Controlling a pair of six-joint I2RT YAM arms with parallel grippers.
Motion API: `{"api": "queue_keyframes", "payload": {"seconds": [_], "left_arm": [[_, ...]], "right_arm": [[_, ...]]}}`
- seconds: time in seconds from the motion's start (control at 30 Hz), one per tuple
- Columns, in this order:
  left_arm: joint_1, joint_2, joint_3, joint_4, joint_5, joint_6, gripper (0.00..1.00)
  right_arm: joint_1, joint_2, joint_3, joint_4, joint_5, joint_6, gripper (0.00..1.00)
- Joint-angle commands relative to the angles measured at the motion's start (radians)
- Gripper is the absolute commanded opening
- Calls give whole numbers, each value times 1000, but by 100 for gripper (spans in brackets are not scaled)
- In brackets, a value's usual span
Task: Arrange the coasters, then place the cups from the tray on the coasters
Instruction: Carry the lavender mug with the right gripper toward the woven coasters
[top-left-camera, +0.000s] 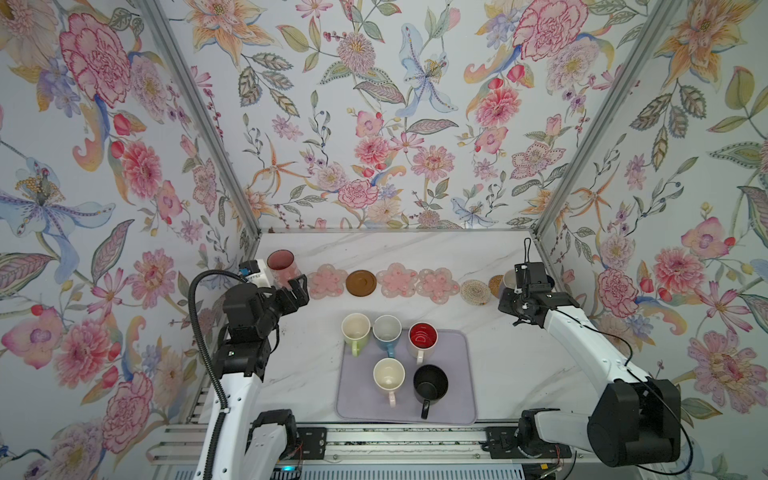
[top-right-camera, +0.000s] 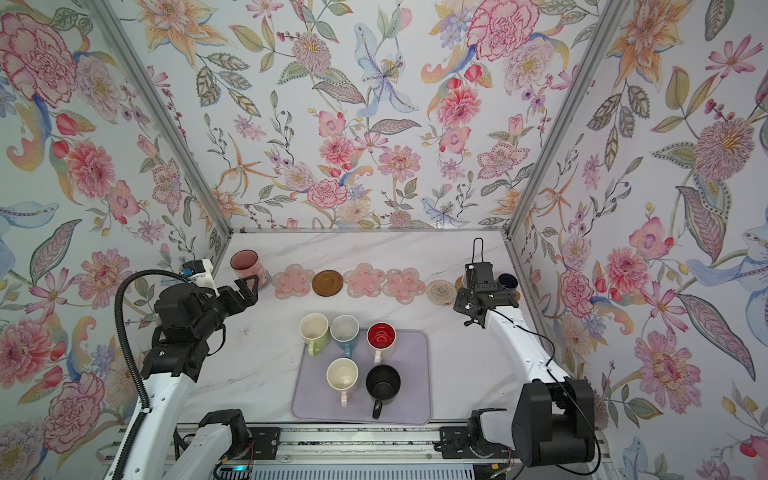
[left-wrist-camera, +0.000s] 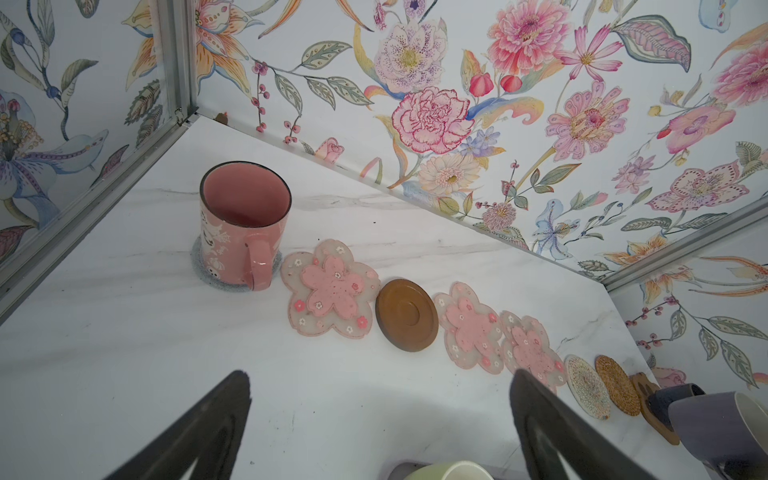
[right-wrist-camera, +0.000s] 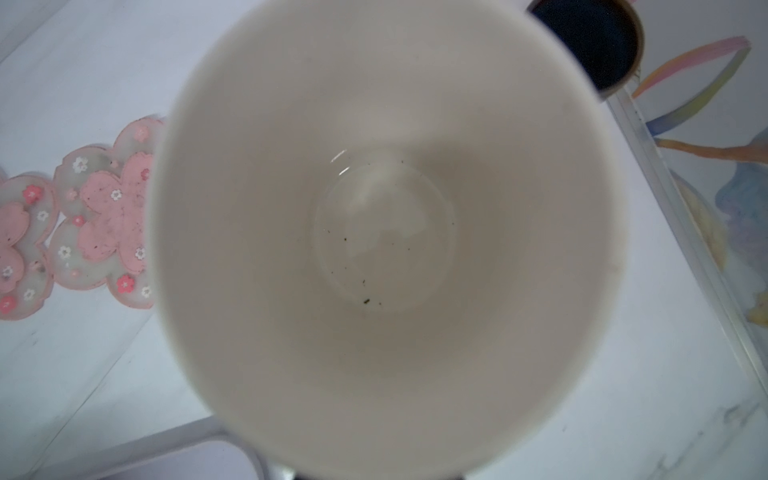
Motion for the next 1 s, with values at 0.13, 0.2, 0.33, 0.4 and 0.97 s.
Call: {"api": "queue_keyframes", "payload": {"seconds": [0.13,0.2,0.33,0.4,0.97], "left_arm": [[7,-3,-14,18,17,-8,99],[7,-3,-15,19,17,-8,99],[6,1,-17,23,16,-9,99],[6,3,-15,23,17,-8,99],[7,12,-15,28,22,-8,99]], "right_arm": [[-49,122,106,140,-17,-55,0],[-59,159,125,151,-21,-60,0],[-68,222,156,174,-26,-68,0],[-71,254,174,176,-29,-71,0],[-83,378,219,194,-34,-80,0]]}}
